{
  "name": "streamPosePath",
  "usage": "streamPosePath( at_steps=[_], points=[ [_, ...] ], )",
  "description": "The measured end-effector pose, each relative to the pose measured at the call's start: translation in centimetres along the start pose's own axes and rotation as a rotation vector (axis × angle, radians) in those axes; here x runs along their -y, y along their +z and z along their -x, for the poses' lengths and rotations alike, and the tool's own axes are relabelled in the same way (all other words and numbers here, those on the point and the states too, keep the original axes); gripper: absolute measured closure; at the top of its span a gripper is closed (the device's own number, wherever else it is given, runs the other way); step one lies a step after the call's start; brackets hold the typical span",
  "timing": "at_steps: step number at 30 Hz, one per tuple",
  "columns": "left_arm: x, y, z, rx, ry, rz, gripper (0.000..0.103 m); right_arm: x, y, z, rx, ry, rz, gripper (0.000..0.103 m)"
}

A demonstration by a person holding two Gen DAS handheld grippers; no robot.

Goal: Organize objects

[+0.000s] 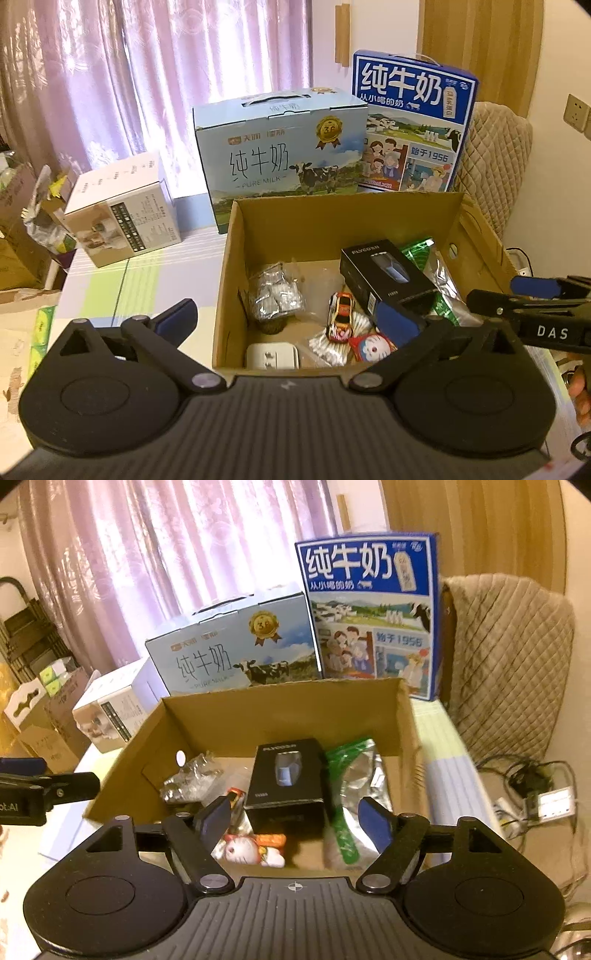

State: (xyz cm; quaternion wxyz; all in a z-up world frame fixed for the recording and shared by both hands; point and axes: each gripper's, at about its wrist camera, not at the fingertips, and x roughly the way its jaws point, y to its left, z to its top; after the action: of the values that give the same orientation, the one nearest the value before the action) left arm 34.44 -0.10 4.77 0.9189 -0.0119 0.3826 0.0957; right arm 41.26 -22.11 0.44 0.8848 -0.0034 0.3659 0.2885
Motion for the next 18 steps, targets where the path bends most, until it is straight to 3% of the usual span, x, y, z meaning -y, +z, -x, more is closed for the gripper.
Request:
streamPosePath(
  at_steps=[8, 18],
  points=[
    [0.8, -3.0, 3.9, 0.025, 0.018, 0.048, 0.001, -1.2, -2.5, 4.1, 0.046, -0.005, 0.088, 0.029],
    [-1.2, -7.2, 8.9, 0.057, -0.029, 0.084, 0.001, -4.2, -6.1, 8.8, 0.022, -0.014, 0.062, 0.029]
  ],
)
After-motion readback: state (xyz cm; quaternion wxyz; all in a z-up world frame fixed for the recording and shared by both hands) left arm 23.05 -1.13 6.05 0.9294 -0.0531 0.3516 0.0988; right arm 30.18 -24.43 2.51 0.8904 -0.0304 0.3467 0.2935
